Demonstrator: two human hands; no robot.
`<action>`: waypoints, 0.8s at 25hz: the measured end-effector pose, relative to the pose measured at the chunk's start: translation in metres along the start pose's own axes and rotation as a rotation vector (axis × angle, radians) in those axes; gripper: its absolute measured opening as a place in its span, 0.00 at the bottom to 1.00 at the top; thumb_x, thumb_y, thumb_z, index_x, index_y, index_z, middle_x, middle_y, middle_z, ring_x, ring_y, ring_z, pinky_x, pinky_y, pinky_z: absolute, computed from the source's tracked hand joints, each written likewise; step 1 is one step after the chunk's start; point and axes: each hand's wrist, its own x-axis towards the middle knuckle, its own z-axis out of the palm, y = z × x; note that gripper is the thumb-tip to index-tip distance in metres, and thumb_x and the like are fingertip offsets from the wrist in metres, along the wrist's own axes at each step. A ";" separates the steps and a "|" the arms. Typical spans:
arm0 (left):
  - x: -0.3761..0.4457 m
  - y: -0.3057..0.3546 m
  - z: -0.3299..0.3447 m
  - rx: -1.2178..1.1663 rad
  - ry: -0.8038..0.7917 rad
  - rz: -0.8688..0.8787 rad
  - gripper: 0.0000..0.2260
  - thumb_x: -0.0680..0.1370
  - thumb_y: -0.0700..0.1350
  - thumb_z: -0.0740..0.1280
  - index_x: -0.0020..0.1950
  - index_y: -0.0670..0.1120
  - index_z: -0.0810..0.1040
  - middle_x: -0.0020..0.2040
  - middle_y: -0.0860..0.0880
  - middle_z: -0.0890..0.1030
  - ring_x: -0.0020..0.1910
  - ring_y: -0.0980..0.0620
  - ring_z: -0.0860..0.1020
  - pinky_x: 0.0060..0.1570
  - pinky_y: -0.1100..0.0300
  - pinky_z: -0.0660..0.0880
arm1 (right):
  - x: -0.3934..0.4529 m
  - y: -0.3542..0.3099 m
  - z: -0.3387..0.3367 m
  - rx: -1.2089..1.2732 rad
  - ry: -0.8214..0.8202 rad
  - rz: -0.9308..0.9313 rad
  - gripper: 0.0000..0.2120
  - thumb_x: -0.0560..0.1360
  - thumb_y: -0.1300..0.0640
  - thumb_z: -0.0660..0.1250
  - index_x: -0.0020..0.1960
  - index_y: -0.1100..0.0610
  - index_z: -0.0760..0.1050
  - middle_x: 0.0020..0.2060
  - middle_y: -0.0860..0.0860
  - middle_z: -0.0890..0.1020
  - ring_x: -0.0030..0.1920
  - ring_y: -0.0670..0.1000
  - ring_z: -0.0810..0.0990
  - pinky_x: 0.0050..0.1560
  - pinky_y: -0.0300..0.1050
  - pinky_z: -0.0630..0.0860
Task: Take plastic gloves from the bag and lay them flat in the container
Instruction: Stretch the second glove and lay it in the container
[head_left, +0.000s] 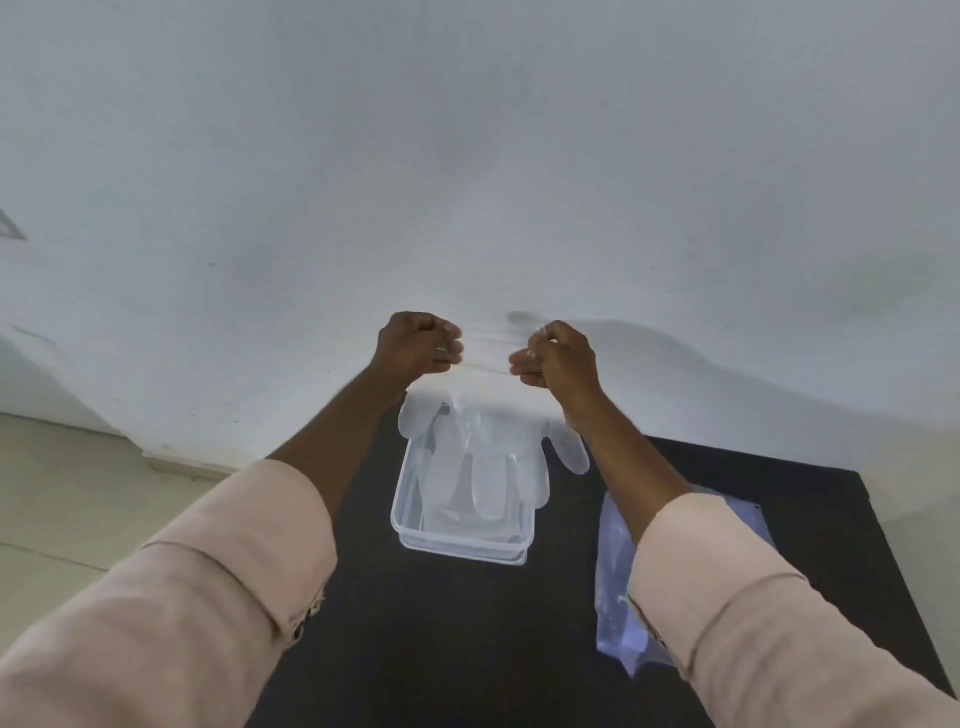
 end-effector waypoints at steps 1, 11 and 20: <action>0.008 0.002 -0.001 0.002 0.015 0.011 0.07 0.77 0.37 0.64 0.50 0.37 0.81 0.43 0.40 0.82 0.42 0.44 0.83 0.43 0.58 0.81 | 0.009 -0.002 0.005 -0.002 0.014 -0.014 0.05 0.75 0.62 0.59 0.40 0.58 0.70 0.39 0.63 0.82 0.37 0.57 0.82 0.39 0.46 0.78; 0.002 -0.024 -0.005 -0.005 0.086 0.432 0.07 0.79 0.41 0.65 0.48 0.39 0.81 0.43 0.42 0.85 0.44 0.46 0.84 0.47 0.54 0.81 | 0.013 0.030 0.011 0.064 0.093 -0.390 0.05 0.78 0.63 0.61 0.44 0.63 0.71 0.43 0.59 0.84 0.48 0.56 0.83 0.48 0.50 0.79; -0.028 -0.175 0.003 0.816 0.109 0.368 0.10 0.75 0.54 0.66 0.43 0.53 0.85 0.69 0.43 0.74 0.70 0.39 0.69 0.65 0.35 0.66 | -0.035 0.161 0.009 -0.736 0.108 -0.144 0.01 0.72 0.57 0.70 0.42 0.52 0.78 0.65 0.56 0.72 0.68 0.60 0.67 0.62 0.60 0.65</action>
